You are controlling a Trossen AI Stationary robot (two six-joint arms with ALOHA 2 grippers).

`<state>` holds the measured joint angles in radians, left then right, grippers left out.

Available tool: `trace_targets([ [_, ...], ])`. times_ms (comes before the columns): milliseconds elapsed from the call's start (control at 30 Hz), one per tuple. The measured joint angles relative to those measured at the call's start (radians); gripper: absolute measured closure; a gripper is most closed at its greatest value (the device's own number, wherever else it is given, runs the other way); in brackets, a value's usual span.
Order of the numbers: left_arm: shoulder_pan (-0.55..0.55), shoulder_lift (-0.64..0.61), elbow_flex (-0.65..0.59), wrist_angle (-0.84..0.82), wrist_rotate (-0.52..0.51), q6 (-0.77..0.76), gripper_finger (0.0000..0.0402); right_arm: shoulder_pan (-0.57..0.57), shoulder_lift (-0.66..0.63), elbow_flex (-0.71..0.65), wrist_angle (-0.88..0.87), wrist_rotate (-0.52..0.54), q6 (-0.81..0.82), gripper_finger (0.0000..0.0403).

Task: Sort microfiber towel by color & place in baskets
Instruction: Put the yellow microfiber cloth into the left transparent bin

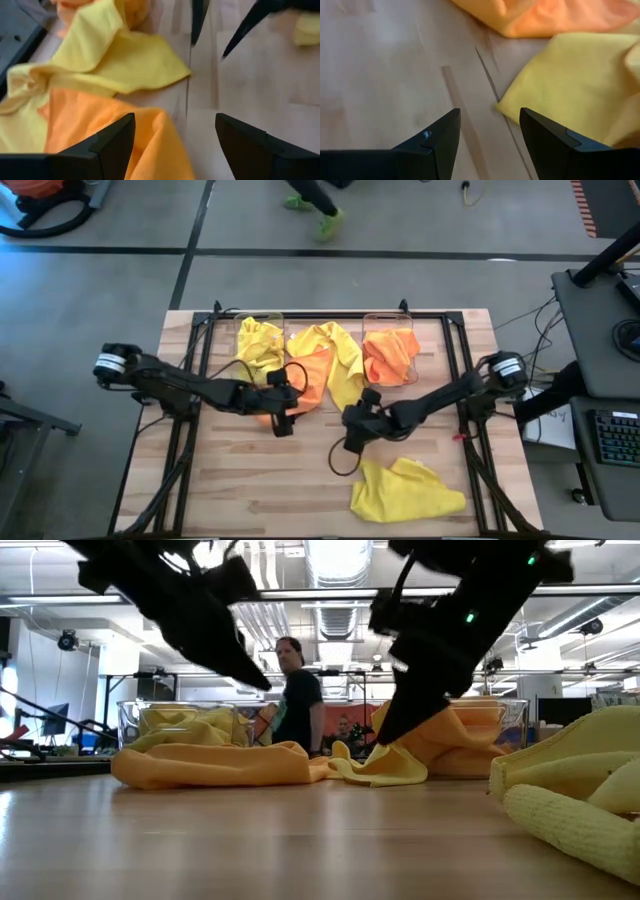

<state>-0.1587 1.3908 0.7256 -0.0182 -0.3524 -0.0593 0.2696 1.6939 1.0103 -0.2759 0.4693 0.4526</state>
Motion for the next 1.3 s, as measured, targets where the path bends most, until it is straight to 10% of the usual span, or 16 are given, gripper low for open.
trace_targets([
  [700, -0.017, -0.397, -0.204, 0.213, 0.004, 0.013, 0.0143, -0.141, 0.127, 0.002, 0.102, -0.137, -0.008, 0.0206],
  [1033, -0.016, -0.401, -0.225, 0.279, 0.003, 0.013, 0.0143, -0.172, 0.163, 0.005, 0.088, -0.245, -0.044, 0.0379],
  [1300, -0.017, -0.395, -0.214, 0.261, 0.003, -0.029, 0.0143, -0.13, 0.036, -0.008, 0.012, -0.351, -0.126, 0.0394],
])
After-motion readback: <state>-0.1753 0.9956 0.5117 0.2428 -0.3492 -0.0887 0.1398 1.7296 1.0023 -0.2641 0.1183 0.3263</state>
